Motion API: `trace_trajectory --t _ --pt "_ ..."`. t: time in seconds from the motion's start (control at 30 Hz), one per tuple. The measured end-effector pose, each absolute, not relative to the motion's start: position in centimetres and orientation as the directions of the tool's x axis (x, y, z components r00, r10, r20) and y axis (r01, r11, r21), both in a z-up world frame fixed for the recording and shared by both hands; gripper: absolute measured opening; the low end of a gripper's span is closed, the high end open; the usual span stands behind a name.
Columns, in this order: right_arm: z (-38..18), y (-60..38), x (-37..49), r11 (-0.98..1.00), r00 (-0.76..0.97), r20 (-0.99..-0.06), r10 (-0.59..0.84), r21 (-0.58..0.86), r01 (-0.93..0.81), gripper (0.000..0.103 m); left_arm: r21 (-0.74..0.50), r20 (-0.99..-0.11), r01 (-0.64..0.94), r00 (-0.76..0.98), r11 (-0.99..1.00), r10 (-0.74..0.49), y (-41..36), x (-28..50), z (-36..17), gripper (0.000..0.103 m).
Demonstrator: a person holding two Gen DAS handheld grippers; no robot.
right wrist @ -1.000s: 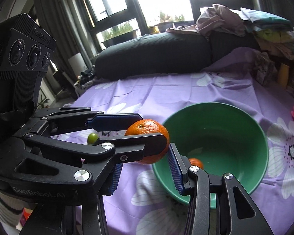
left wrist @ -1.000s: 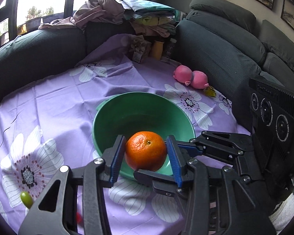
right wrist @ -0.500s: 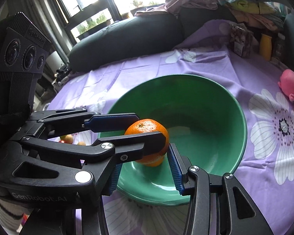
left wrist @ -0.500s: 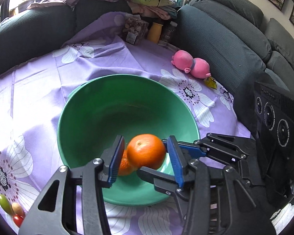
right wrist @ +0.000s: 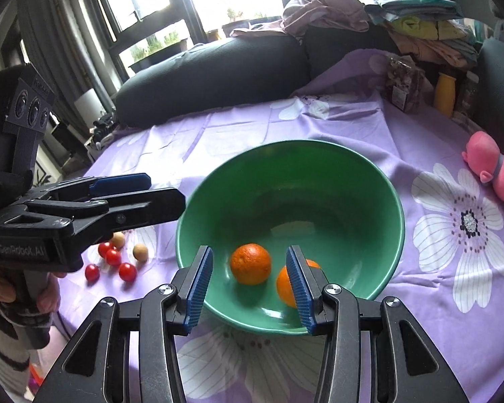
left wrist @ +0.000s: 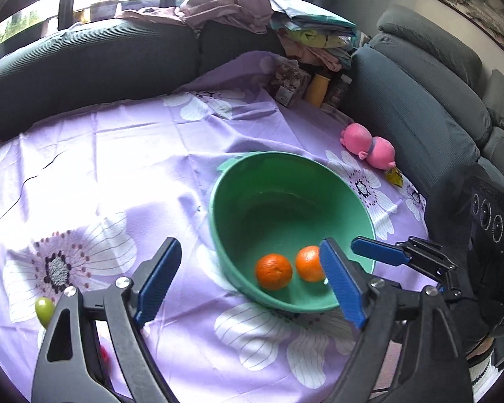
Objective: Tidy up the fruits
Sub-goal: 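Open the right gripper to release the orange into the bowl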
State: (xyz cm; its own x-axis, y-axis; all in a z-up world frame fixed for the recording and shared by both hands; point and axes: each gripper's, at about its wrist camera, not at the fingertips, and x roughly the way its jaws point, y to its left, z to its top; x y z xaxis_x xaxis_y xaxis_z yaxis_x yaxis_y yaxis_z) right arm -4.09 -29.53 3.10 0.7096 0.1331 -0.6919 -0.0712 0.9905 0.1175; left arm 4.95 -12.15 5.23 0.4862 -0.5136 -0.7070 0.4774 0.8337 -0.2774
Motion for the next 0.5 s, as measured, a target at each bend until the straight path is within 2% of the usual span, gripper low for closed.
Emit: trace_trajectory --t 0.3,0.5 --pt "4.2 -25.1 -4.9 0.976 0.703 -0.681 0.204 0.081 -0.204 0.046 -0.250 -0.736 0.265 0.573 0.931 -0.361 -1.8 2.5 4.2 0.084" --pt "3.2 -21.2 -4.5 0.947 0.655 -0.709 0.262 0.060 -0.314 0.046 -0.180 -0.786 0.156 0.570 0.971 -0.237 3.4 0.1 1.8 0.084"
